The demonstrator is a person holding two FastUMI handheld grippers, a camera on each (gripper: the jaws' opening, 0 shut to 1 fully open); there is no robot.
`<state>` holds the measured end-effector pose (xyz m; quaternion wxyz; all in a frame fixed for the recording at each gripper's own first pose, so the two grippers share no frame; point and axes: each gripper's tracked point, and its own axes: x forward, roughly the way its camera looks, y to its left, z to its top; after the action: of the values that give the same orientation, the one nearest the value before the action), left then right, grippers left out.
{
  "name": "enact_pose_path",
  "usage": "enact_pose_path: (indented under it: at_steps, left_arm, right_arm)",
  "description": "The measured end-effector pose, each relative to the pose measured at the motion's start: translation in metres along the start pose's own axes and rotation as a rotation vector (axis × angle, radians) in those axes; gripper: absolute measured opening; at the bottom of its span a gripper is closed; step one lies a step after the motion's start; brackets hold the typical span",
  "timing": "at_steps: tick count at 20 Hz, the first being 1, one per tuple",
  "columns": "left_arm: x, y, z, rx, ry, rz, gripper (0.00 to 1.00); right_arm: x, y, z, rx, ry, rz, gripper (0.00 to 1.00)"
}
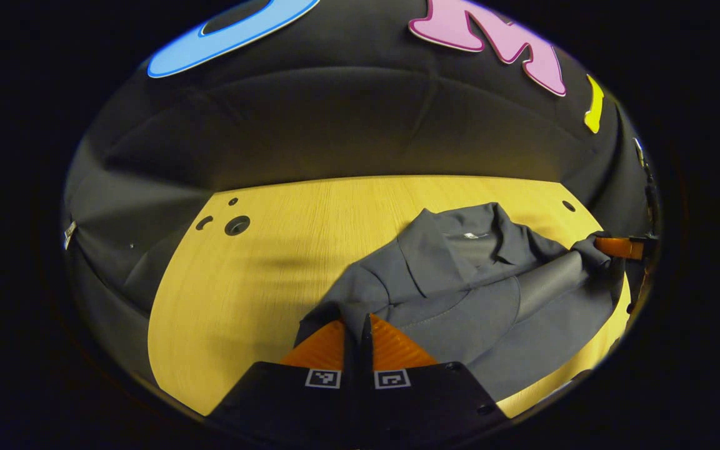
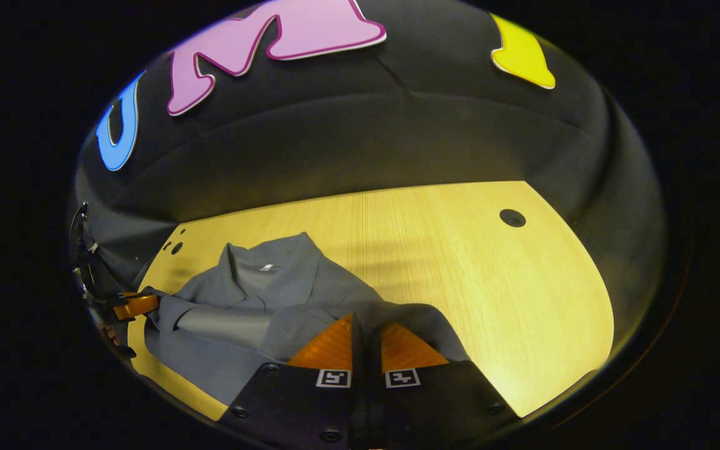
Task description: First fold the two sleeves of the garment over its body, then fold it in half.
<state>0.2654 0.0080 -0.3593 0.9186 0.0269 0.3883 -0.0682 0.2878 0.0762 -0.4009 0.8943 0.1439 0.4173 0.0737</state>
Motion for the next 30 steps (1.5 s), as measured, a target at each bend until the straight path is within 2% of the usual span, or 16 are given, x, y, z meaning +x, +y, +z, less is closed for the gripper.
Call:
enact_pose_path:
  at_steps: [5, 7, 10, 11, 12, 13, 14, 15, 16, 17, 18, 19, 21, 22, 26, 30]
  left_arm:
    - [0.018, 0.000, -0.019, -0.024, 0.071, 0.021, 0.06]
    - [0.019, 0.000, -0.024, -0.036, 0.085, 0.026, 0.09]
    - [0.019, 0.009, -0.026, -0.057, 0.084, 0.052, 0.24]
    - [0.017, 0.012, -0.027, -0.061, 0.085, 0.058, 0.31]
    - [0.017, 0.013, -0.027, -0.062, 0.086, 0.061, 0.45]
    - [0.016, 0.013, -0.027, -0.064, 0.085, 0.059, 0.50]
    - [0.014, 0.013, -0.028, -0.065, 0.086, 0.057, 0.60]
    - [0.013, 0.013, -0.028, -0.064, 0.086, 0.058, 0.61]
    - [0.011, 0.014, -0.026, -0.063, 0.083, 0.060, 0.67]
    - [0.008, 0.014, -0.025, -0.065, 0.077, 0.062, 0.69]
    - [0.005, 0.014, -0.024, -0.067, 0.069, 0.064, 0.78]
    - [0.000, 0.014, -0.021, -0.069, 0.060, 0.066, 0.82]
    - [-0.008, 0.012, -0.018, -0.069, 0.037, 0.061, 0.88]
    - [-0.012, 0.011, -0.019, -0.072, 0.030, 0.054, 0.89]
    - [-0.038, 0.009, -0.019, -0.101, -0.025, 0.035, 0.89]
    - [-0.073, 0.005, -0.019, -0.172, -0.090, -0.007, 0.89]
  right_arm:
    - [0.021, 0.001, -0.029, -0.024, 0.090, 0.008, 0.08]
    - [0.022, 0.003, -0.038, -0.028, 0.119, 0.025, 0.14]
    - [0.023, -0.002, -0.037, -0.021, 0.125, 0.016, 0.26]
    - [0.023, -0.005, -0.037, -0.014, 0.129, 0.009, 0.29]
    - [0.021, -0.005, -0.037, -0.009, 0.133, 0.010, 0.36]
    - [0.019, -0.005, -0.038, -0.009, 0.138, 0.013, 0.34]
    - [0.019, -0.005, -0.039, -0.013, 0.140, 0.017, 0.53]
    - [0.017, -0.005, -0.038, -0.018, 0.139, 0.020, 0.56]
    - [0.014, -0.005, -0.038, -0.021, 0.135, 0.021, 0.64]
    - [0.011, -0.006, -0.035, -0.020, 0.130, 0.023, 0.69]
    - [0.008, -0.005, -0.033, -0.016, 0.124, 0.026, 0.84]
    - [0.005, -0.003, -0.030, -0.012, 0.115, 0.031, 0.78]
    - [-0.005, -0.004, -0.021, -0.019, 0.089, 0.037, 0.86]
    - [-0.011, -0.002, -0.019, -0.022, 0.077, 0.045, 0.89]
    - [-0.042, 0.000, -0.008, -0.051, 0.021, 0.072, 0.89]
    - [-0.084, -0.001, -0.008, -0.051, -0.050, 0.089, 0.89]
